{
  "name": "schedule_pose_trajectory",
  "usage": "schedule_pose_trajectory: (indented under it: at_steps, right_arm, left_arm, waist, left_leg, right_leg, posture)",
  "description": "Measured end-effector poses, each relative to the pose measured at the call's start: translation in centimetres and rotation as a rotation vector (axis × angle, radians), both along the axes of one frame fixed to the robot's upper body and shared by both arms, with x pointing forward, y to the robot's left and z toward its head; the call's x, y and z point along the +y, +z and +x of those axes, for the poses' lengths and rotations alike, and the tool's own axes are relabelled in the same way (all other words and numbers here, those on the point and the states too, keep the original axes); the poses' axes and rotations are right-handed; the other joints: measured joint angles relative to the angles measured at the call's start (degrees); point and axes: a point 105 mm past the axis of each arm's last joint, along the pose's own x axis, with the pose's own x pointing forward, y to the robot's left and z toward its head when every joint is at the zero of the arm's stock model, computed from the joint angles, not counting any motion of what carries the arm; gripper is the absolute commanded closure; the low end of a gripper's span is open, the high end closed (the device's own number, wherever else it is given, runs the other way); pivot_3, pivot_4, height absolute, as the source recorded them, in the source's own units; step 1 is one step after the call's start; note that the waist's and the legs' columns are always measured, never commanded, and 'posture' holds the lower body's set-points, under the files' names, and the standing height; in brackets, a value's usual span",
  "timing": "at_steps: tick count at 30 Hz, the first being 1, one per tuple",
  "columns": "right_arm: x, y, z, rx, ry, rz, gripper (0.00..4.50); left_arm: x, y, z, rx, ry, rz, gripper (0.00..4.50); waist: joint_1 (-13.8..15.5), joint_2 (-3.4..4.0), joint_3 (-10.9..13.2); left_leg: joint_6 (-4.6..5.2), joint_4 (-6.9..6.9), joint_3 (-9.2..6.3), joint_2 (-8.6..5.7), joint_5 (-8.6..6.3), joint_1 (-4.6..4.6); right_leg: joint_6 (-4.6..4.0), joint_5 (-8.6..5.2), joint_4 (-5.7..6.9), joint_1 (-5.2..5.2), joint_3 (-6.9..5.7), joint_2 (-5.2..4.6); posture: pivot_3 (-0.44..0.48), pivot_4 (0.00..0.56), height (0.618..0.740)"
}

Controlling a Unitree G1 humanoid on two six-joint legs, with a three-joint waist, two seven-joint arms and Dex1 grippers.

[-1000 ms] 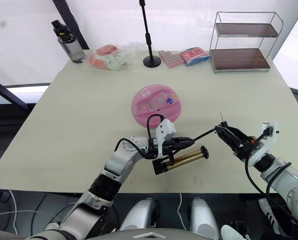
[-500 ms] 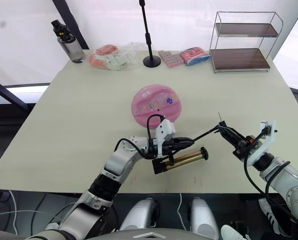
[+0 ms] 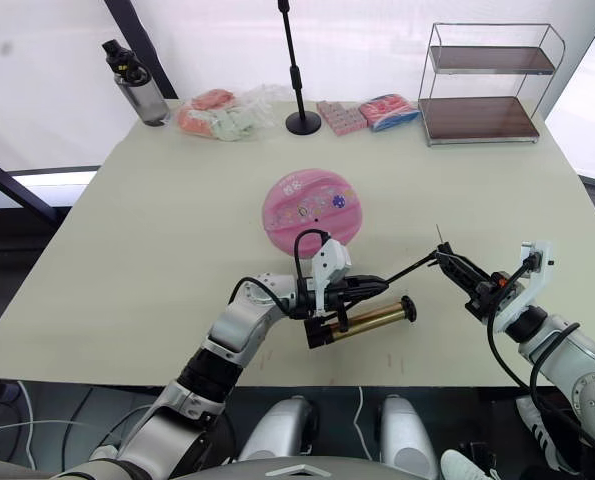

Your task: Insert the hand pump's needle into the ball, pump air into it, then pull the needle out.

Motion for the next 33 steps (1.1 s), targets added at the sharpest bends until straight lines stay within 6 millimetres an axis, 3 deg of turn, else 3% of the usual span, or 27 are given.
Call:
schedule_pose_trajectory:
  at_steps: [6,7,11,21,26,30,33]
  right_arm:
    - [0.0,0.2,0.3,-0.021,-0.019,0.01,4.17]
    - [0.0,0.4,0.4,-0.032,-0.024,0.012,4.17]
    - [0.0,0.8,0.8,-0.056,-0.04,0.014,4.17]
    - [0.3,0.9,0.6,-0.077,0.001,-0.063,4.17]
    - [2.1,1.3,0.0,-0.111,0.1,-0.107,4.17]
    - [2.7,1.6,0.0,-0.133,0.152,-0.121,4.17]
    - [3.0,1.7,0.0,-0.17,0.187,-0.198,4.17]
  left_arm:
    - [0.2,0.4,0.4,-0.039,0.027,-0.006,0.19]
    - [0.4,0.4,0.5,-0.043,0.035,-0.002,0.04]
    - [1.3,1.1,0.8,-0.085,0.048,0.011,0.04]
    - [5.1,7.9,-0.2,-0.296,0.103,-0.087,0.04]
    - [8.0,12.1,1.4,-0.387,0.271,-0.156,0.04]
    - [10.5,12.8,2.7,-0.393,0.394,-0.138,0.04]
    - [13.6,13.5,4.2,-0.415,0.528,-0.077,0.04]
  waist:
    - [0.0,0.0,0.0]
    - [-0.1,0.0,0.0]
    - [0.0,0.01,0.0]
    - [0.0,0.01,0.1]
    - [-0.1,-0.02,0.1]
    - [-0.2,-0.13,0.3]
    - [-0.1,-0.22,0.3]
  left_leg:
    - [0.0,0.0,0.0,0.0,0.0,0.0]
    - [0.0,0.0,0.0,0.0,0.0,0.0]
    - [0.0,0.0,-0.01,0.01,0.0,-0.03]
    - [0.0,-0.07,0.0,0.07,0.0,-0.04]
    - [0.0,-0.06,0.01,0.06,0.0,-0.03]
    - [0.0,-0.07,0.01,0.06,0.0,-0.06]
    - [0.0,-0.08,-0.01,0.04,0.0,-0.07]
  right_leg:
    - [0.0,0.0,0.0,-0.01,0.0,0.0]
    - [0.0,0.0,0.0,-0.01,0.0,0.0]
    - [0.0,0.0,0.0,-0.03,0.0,0.01]
    - [0.0,0.0,-0.03,-0.07,0.01,0.0]
    - [0.0,0.0,-0.04,-0.07,-0.01,0.01]
    - [0.0,0.0,-0.05,-0.11,0.0,0.02]
    - [0.0,0.0,-0.05,-0.14,-0.04,0.02]
  posture:
    - [0.0,0.15,0.74]
    - [0.0,0.15,0.74]
    - [0.0,0.15,0.74]
    - [0.0,0.15,0.74]
    - [0.0,0.15,0.74]
    - [0.0,0.15,0.74]
    - [0.0,0.15,0.74]
